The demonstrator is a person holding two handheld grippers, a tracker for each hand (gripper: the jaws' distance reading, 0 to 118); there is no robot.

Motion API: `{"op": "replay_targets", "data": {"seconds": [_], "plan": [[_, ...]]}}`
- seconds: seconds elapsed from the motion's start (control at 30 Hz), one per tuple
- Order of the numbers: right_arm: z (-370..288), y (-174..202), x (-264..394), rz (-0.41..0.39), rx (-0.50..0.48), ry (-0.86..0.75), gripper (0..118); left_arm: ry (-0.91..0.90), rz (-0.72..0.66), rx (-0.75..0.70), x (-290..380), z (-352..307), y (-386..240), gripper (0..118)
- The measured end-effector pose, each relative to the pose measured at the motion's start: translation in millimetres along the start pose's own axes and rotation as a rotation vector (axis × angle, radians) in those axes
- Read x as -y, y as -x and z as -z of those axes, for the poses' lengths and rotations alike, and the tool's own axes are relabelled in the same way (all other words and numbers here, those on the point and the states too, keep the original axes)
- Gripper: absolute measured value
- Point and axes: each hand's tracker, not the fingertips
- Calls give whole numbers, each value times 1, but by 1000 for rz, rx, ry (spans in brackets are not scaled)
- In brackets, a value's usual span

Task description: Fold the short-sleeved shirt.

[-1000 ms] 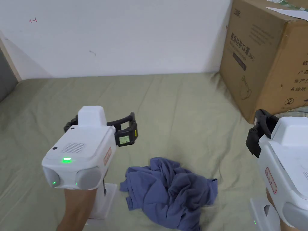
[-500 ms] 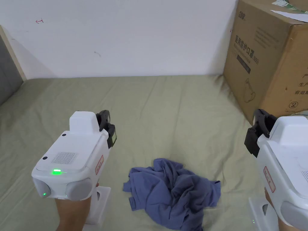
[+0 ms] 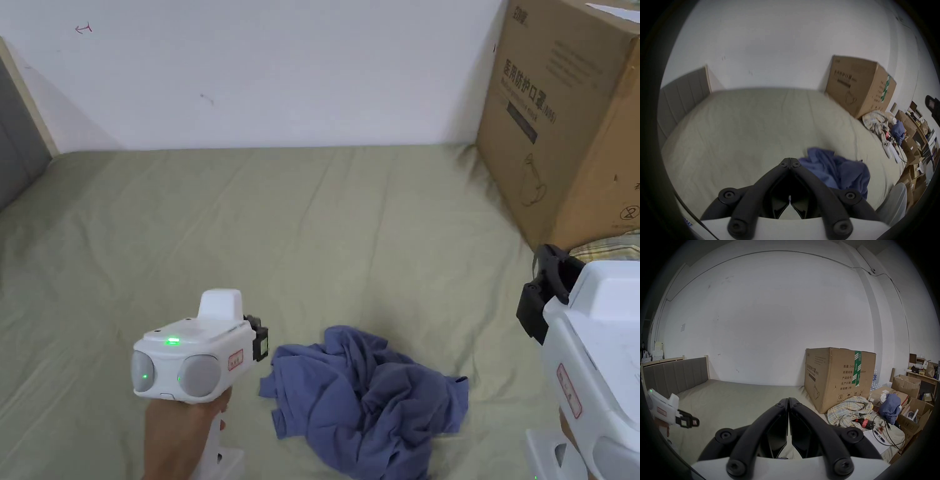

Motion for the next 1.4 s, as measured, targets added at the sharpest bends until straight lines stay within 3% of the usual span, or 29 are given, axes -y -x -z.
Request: {"op": "replay_targets", "data": {"seconds": [0.23, 0.3, 0.37, 0.4, 0.47, 0.57, 0.6, 0.67, 0.8, 0.97, 1.07, 1.13, 1.17, 1.23, 1.27, 1.4], "plan": [[22, -9, 23, 1, 5, 63, 1, 190, -64, 28, 19, 77, 10, 1], [29, -12, 30, 2, 12, 85, 1, 273, -99, 19, 19, 95, 8, 25], [35, -15, 36, 3, 13, 106, 1, 306, -129, 18, 20, 109, 7, 71], [37, -17, 39, 3, 15, 115, 1, 318, -139, 6, 21, 116, 6, 83], [42, -20, 44, -1, 18, 129, 1, 320, -130, -10, 22, 125, 2, 88], [47, -25, 50, 0, 25, 148, 1, 362, -119, -43, 26, 144, 3, 85], [47, -26, 52, 1, 29, 154, 1, 375, -112, -54, 28, 148, 2, 77], [49, -30, 54, 2, 34, 161, 1, 382, -108, -37, 32, 153, 1, 43], [50, -35, 60, -1, 46, 179, 1, 390, -90, -24, 38, 149, -12, 13], [61, -40, 71, 6, 32, 238, 2, 323, -71, 21, 34, 133, -12, 9], [85, -42, 90, 15, -28, 401, 6, 264, -125, 75, 25, 108, -7, 9], [104, -42, 111, 23, -67, 508, 26, 248, -138, 96, 20, 90, -5, 9], [113, -41, 122, 30, -80, 543, 53, 242, -139, 100, 19, 86, -4, 9], [130, -38, 144, 43, -81, 619, 93, 234, -135, 106, 22, 91, 1, 9], [137, -35, 155, 39, -87, 647, 101, 229, -136, 110, 21, 88, 2, 9], [164, -29, 193, 19, -94, 777, 101, 224, -149, 128, 20, 78, 3, 9]]}}
